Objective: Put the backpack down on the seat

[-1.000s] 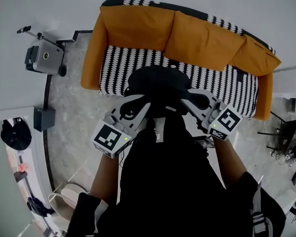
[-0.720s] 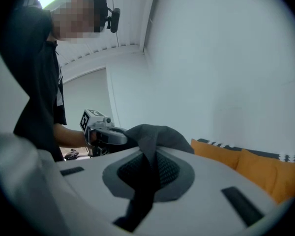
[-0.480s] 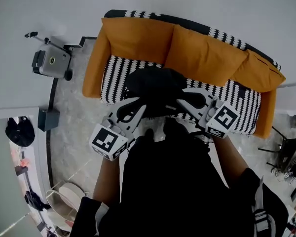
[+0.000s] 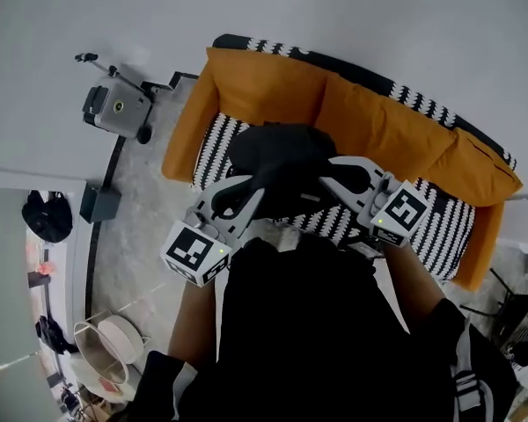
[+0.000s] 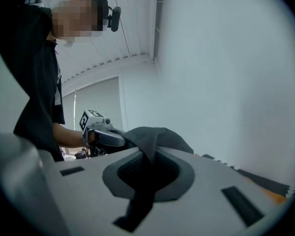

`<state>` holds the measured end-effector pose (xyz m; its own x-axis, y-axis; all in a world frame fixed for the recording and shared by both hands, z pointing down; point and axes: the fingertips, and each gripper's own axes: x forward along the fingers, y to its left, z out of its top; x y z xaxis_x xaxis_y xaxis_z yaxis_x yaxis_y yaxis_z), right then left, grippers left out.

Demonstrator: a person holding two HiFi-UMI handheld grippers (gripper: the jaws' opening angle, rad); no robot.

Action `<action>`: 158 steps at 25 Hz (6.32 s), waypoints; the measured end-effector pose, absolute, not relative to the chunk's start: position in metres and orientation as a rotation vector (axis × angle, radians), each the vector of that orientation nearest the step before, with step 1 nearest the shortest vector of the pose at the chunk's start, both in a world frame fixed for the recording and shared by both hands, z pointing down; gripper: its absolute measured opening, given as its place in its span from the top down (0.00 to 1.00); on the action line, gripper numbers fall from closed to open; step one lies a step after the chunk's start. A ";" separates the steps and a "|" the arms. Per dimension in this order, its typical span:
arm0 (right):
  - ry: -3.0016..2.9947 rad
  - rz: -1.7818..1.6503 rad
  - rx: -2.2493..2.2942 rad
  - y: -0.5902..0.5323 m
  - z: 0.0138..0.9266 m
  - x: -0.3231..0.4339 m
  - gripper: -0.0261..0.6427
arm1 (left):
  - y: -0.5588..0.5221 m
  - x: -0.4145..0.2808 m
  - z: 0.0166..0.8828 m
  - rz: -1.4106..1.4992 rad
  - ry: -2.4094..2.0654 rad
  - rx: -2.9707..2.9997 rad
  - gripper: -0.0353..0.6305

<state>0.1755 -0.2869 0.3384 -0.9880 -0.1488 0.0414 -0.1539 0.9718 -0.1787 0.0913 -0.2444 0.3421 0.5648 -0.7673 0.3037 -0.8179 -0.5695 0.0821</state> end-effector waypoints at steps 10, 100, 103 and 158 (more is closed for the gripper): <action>-3.047 0.262 0.135 -0.314 0.351 0.145 0.92 | -0.263 0.064 0.356 0.327 -1.394 2.496 0.87; -2.628 0.609 0.597 -0.610 0.616 -0.180 0.91 | -0.574 -0.268 0.610 0.295 -1.227 2.145 0.87; -2.616 0.603 0.618 -0.617 0.620 -0.180 0.91 | -0.582 -0.268 0.614 0.307 -1.223 2.146 0.87; -3.148 0.454 0.214 -0.362 0.369 0.041 0.91 | -0.336 -0.018 0.397 -0.116 -1.107 2.548 0.91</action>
